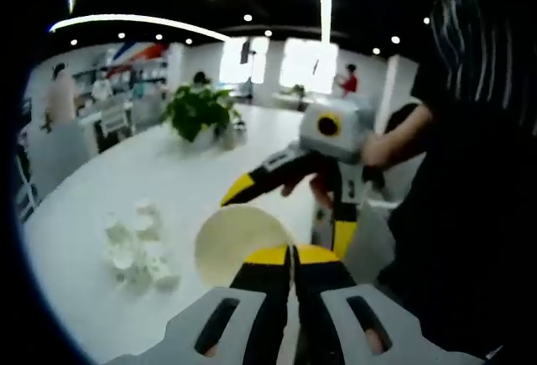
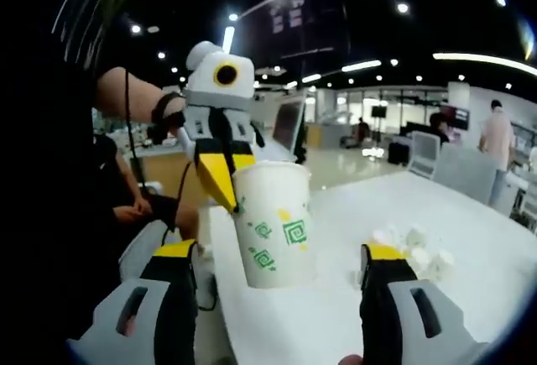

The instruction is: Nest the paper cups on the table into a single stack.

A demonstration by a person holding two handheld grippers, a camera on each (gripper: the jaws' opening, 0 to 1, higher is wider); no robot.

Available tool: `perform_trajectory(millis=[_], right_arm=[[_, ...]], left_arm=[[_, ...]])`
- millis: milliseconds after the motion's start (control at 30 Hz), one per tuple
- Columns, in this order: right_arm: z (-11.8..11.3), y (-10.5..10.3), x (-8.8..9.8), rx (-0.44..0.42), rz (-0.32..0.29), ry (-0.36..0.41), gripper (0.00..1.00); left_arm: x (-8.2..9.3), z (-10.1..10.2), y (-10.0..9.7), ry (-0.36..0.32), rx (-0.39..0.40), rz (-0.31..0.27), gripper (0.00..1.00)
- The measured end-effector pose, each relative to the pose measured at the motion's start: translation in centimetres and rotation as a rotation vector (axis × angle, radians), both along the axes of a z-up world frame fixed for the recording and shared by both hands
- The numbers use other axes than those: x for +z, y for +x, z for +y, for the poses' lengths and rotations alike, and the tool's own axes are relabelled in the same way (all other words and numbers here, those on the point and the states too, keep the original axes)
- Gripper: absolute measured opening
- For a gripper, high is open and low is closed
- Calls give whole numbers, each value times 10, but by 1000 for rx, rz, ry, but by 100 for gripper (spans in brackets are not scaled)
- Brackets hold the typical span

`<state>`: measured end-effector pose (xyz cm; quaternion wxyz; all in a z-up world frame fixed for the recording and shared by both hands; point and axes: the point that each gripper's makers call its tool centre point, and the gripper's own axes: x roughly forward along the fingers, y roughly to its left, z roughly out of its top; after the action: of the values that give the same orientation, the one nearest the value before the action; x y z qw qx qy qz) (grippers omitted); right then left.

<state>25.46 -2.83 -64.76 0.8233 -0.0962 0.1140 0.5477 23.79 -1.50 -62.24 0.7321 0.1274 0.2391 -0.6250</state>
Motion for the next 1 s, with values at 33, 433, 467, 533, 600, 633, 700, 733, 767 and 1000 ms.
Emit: perform_trajectory(millis=[33, 433, 467, 533, 600, 633, 700, 733, 767, 1000], right_arm=[[-1, 0, -1, 0, -4, 0, 82], [-27, 14, -19, -57, 16, 12, 100], [-29, 15, -19, -58, 13, 8, 100], [-33, 17, -21, -59, 6, 1, 100], [-37, 19, -23, -57, 5, -4, 100], [-40, 20, -24, -59, 5, -6, 100], [-45, 24, -23, -75, 33, 20, 100], [-49, 29, -19, -102, 55, 56, 100], [-52, 32, -17, -112, 54, 63, 100], [-76, 41, -14, -147, 48, 68, 100]], left_arm=[[2, -5, 0, -16, -2, 17, 0], [-14, -8, 16, 163, -20, -22, 0], [-15, -8, 16, 168, -22, -22, 0], [-21, -6, 19, 206, -19, -19, 0], [-29, -4, 21, 243, -22, -18, 0], [-32, -4, 21, 253, -22, -11, 0], [-42, -1, 22, 300, -14, 9, 0], [-49, -1, 23, 329, -20, 7, 0], [-51, -3, 24, 332, -29, -3, 0], [-72, -12, 31, 397, -51, -22, 0]])
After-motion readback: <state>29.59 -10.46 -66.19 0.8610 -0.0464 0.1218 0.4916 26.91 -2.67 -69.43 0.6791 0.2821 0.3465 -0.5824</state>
